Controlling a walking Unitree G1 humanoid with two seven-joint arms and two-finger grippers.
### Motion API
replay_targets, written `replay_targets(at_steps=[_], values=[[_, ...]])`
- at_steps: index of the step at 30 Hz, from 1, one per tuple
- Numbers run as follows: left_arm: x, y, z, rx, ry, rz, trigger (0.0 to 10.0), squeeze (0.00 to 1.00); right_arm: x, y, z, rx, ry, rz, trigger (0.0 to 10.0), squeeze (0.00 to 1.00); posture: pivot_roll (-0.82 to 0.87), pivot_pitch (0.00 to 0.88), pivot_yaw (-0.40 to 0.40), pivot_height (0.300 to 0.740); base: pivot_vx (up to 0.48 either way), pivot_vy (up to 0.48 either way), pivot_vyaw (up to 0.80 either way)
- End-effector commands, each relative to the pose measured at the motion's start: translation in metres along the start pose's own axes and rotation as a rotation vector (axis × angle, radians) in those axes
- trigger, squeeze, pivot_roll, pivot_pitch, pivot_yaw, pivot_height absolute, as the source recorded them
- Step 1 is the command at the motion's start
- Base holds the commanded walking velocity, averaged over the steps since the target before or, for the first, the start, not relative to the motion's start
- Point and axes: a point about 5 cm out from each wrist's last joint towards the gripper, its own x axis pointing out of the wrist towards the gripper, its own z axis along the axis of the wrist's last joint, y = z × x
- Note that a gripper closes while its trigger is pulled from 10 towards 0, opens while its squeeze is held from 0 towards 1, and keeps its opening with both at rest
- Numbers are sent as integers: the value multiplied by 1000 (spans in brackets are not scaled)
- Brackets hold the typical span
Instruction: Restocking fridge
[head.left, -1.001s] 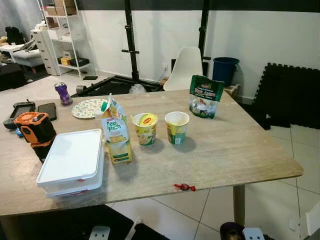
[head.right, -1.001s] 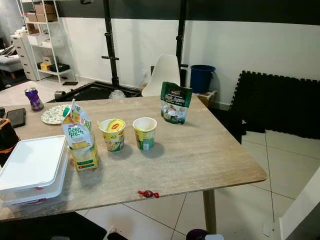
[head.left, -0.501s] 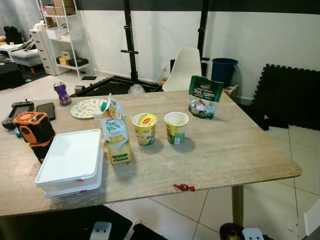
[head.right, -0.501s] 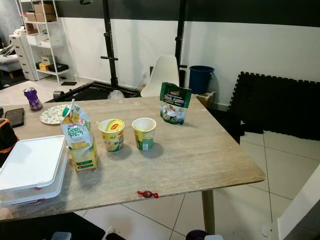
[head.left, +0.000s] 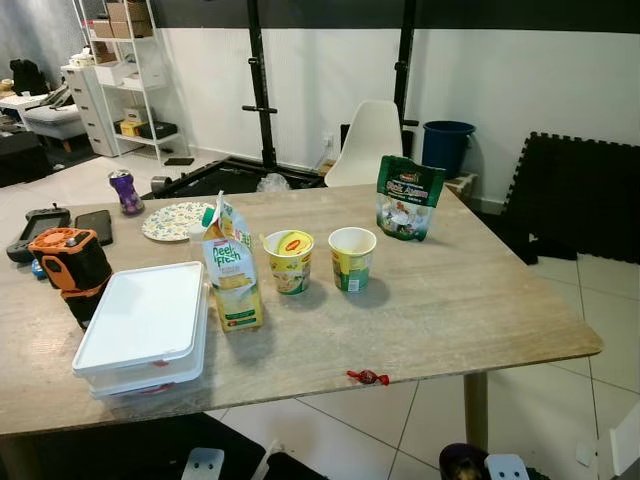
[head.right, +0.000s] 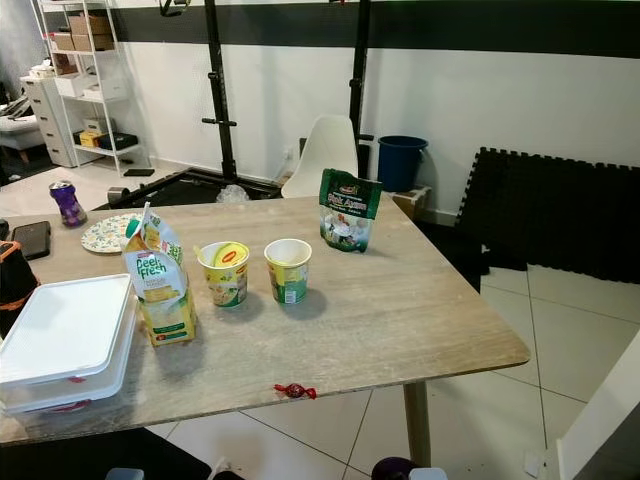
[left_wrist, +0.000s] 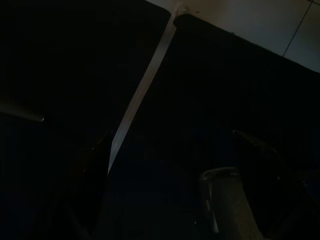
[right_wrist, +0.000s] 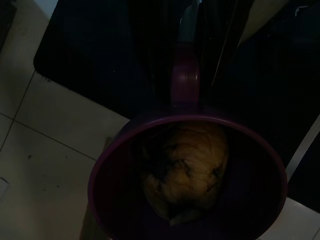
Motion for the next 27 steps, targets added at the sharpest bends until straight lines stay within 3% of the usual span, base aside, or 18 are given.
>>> replay_targets(at_steps=[1,10,27], values=[[0,-5,-4,16,25,-9,10000,0,-1,-3,1,12,-21,-7,10000,0,-51,52,24,734,0,0,0],[-2,3,-12,-6,38,23,10000,0,1,-3,5,4,0,4,10000,0,-43,49,6,734,0,0,0],[-5,-1,-28,-12,70,7,10000,0,0,-4,4,-15,2,18,10000,0,-46,62,-3,734,0,0,0]])
